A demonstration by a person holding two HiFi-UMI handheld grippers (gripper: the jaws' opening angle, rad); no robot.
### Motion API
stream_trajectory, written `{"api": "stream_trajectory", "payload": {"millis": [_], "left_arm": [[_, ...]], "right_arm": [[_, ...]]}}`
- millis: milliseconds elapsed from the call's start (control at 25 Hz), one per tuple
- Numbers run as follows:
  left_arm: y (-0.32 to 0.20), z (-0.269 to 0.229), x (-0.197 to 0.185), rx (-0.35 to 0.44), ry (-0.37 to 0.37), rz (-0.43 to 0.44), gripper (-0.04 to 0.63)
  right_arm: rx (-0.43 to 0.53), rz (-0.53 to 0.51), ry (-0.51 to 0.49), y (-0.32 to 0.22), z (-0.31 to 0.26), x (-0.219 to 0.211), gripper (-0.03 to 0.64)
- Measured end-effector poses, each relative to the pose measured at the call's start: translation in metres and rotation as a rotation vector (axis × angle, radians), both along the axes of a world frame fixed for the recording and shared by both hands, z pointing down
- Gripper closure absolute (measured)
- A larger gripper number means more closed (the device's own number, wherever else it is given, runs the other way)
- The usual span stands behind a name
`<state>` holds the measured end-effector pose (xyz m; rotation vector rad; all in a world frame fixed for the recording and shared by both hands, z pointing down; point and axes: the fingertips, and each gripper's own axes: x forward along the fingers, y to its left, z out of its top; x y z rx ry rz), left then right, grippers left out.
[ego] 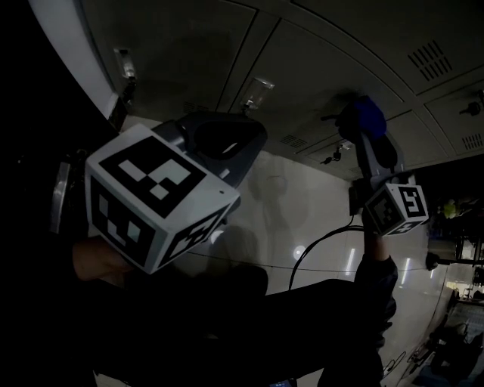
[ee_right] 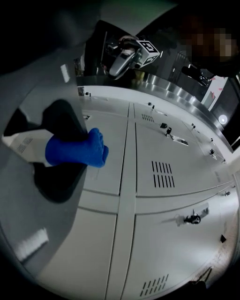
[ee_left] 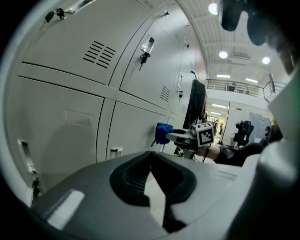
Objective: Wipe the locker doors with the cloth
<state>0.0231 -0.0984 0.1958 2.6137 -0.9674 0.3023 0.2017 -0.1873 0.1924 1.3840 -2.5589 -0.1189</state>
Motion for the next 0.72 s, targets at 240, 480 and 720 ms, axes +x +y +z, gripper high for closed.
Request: {"api": "stream_trajectory", "payload": {"millis": [240, 480, 720], "left_arm": [[0.002, -0.002, -0.008, 0.005, 0.007, -0.012, 0.615], [0.001, -0.001, -0.021, 0.006, 0.01, -0.022, 0.615], [-0.007, -0.001, -0.012, -0.012, 0.01, -0.016, 0.615]], "right_arm": [[-0.051, -0.163, -0.03, 0.0, 0.022, -0.093, 0.485], [-0.049, -0.241, -0.044, -0.008, 0.031, -0.158, 0.485], [-0.067, -0.264, -0.034, -0.026, 0.038, -0.179, 0.485]]}}
